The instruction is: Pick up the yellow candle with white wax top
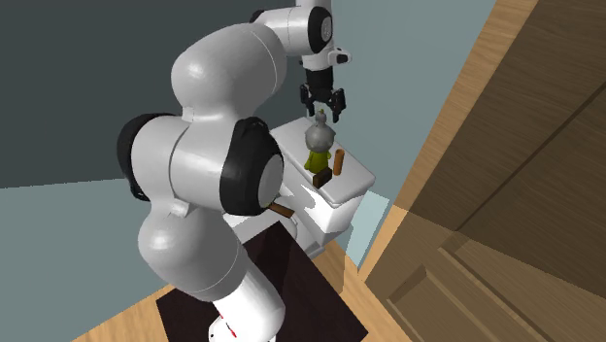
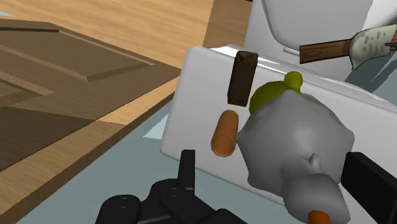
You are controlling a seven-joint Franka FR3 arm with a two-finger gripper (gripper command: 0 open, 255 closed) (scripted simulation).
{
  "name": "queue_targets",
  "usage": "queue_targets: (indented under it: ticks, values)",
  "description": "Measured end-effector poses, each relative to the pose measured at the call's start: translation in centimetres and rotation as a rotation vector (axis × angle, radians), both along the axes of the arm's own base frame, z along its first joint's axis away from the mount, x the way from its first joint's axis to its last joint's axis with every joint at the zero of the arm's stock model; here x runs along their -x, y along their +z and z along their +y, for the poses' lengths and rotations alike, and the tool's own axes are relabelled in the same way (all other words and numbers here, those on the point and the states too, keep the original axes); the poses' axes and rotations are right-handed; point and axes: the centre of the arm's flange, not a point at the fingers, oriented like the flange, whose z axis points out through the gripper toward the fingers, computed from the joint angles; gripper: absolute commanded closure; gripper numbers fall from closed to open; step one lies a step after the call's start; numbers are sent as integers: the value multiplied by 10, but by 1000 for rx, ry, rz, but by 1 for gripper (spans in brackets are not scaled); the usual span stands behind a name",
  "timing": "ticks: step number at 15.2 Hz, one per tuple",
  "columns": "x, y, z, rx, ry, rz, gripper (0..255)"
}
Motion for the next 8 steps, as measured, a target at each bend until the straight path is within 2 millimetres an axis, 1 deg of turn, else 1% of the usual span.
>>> queue_targets:
  ticks: [3, 4, 7, 8]
  values:
    - [-14, 1, 35, 11, 23, -16, 0]
    - [-15, -2, 42, 12, 26, -18, 0]
    - [-18, -17, 48, 13, 28, -20, 0]
    - [-18, -21, 48, 13, 28, -20, 0]
